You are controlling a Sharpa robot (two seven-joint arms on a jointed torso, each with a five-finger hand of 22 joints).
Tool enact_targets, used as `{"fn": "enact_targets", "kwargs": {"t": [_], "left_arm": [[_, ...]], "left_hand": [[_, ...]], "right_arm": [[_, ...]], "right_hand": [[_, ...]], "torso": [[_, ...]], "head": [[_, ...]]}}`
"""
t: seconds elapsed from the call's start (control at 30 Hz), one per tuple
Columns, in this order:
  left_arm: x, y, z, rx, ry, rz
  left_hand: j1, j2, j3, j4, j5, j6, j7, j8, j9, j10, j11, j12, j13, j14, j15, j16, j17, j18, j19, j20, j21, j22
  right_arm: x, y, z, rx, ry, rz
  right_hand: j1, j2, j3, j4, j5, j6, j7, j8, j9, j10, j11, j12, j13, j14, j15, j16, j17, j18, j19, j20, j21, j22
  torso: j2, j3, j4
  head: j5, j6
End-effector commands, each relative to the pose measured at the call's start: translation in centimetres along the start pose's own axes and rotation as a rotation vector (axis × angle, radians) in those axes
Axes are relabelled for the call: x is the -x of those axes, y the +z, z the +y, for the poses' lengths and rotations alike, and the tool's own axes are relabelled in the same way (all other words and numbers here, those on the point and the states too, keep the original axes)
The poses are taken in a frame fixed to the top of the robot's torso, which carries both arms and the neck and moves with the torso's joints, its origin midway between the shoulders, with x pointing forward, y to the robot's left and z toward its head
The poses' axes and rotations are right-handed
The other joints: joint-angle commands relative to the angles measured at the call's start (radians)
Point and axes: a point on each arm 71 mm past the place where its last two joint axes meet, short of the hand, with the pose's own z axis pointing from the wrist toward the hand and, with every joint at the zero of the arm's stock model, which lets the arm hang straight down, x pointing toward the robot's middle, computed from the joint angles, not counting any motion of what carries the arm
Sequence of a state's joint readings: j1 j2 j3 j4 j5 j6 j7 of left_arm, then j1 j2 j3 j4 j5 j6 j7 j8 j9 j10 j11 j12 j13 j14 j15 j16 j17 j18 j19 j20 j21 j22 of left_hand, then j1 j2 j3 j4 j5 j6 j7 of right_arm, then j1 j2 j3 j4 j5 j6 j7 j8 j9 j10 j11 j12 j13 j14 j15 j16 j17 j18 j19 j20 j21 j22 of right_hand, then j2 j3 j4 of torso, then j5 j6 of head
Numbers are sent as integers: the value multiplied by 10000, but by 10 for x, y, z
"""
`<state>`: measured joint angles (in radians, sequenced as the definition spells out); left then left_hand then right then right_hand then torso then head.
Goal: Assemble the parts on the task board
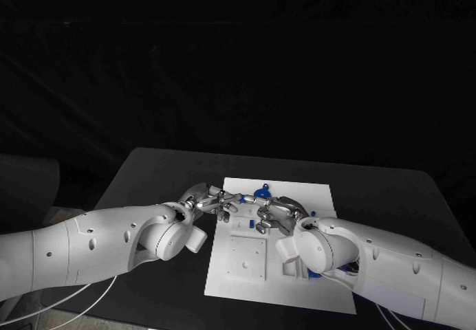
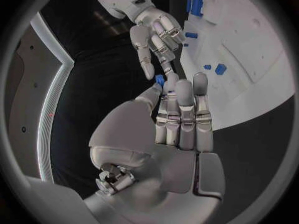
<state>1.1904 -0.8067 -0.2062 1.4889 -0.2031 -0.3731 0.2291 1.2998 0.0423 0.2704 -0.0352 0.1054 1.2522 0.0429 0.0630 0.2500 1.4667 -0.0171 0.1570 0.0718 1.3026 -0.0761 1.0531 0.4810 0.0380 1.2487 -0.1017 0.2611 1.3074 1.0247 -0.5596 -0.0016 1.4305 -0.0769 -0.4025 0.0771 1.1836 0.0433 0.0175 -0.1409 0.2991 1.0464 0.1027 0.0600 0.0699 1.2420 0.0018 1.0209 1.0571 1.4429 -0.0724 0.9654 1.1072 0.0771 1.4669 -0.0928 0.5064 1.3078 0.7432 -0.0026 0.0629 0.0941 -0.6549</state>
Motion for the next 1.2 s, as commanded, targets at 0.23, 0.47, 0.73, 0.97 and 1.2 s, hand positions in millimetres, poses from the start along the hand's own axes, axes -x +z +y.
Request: {"fn": "enact_targets", "kwargs": {"t": [0.23, 0.47, 0.73, 0.97, 1.2], "left_arm": [[-1, 1, -2, -115, 98, 6], [-2, 1, -2, -92, 112, 13], [-5, 2, -1, -37, 196, 113], [-6, 2, -1, 17, 267, 203], [-7, 1, 0, 59, 345, 282]], "left_hand": [[45, 23, 950, -986, 52, 55, 3, 60, 8, 417, -87, -8, 5, 2, -92, 32, -15, -35, -66, -28, 64, 187], [46, 15, 954, -991, 57, 56, 3, 58, 8, 417, -89, -9, 5, 6, -91, 31, -21, -28, -73, -25, 91, 184], [49, 6, 953, -996, 61, 61, 4, 58, 6, 417, -88, -8, 6, 6, -91, 34, -22, -26, -80, -25, 109, 182], [49, 2, 954, -995, 67, 62, 4, 56, -1, 417, -88, -9, 6, 6, -92, 36, -23, -25, -82, -25, 118, 182], [51, -9, 953, -998, 75, 66, 4, 54, -12, 415, -88, -9, 6, 6, -92, 38, -23, -24, -83, -25, 122, 182]], "right_arm": [[-3, 1, 1, 93, 58, 136], [-4, 1, 1, 104, 54, 175], [-4, 1, 1, 141, 52, 158], [-3, 2, 2, 233, 40, 20], [-1, 2, 3, 340, 21, -181]], "right_hand": [[-56, 24, 966, -433, -97, 536, -133, 27, -3, 9, -143, 53, 33, 4, -59, -11, 34, 31, 228, -48, 104, 641], [-139, -9, 1167, -478, -109, 667, -172, 37, 6, 25, -161, 54, 46, 5, -71, -22, 40, 12, 219, -61, 131, 641], [-120, 38, 1234, -475, -170, 739, -197, 32, 3, 36, -177, 51, 49, 6, -82, -24, 45, -7, 216, -73, 142, 642], [76, 233, 1625, -601, -361, 975, -255, 34, 16, 62, -218, 72, 81, 8, -114, -25, 57, -52, 209, -104, 192, 652], [187, 382, 2530, -862, -529, 1355, -333, 42, 62, 103, -255, 45, 77, 6, -173, -16, 89, -130, 188, -169, 302, 672]], "torso": [[3, -4, -2], [2, -1, 5], [4, -1, 3], [2, -3, 2], [-1, 0, 0]], "head": [[-13, -10], [-23, -14], [-31, -17], [-41, -32], [-53, -46]]}}
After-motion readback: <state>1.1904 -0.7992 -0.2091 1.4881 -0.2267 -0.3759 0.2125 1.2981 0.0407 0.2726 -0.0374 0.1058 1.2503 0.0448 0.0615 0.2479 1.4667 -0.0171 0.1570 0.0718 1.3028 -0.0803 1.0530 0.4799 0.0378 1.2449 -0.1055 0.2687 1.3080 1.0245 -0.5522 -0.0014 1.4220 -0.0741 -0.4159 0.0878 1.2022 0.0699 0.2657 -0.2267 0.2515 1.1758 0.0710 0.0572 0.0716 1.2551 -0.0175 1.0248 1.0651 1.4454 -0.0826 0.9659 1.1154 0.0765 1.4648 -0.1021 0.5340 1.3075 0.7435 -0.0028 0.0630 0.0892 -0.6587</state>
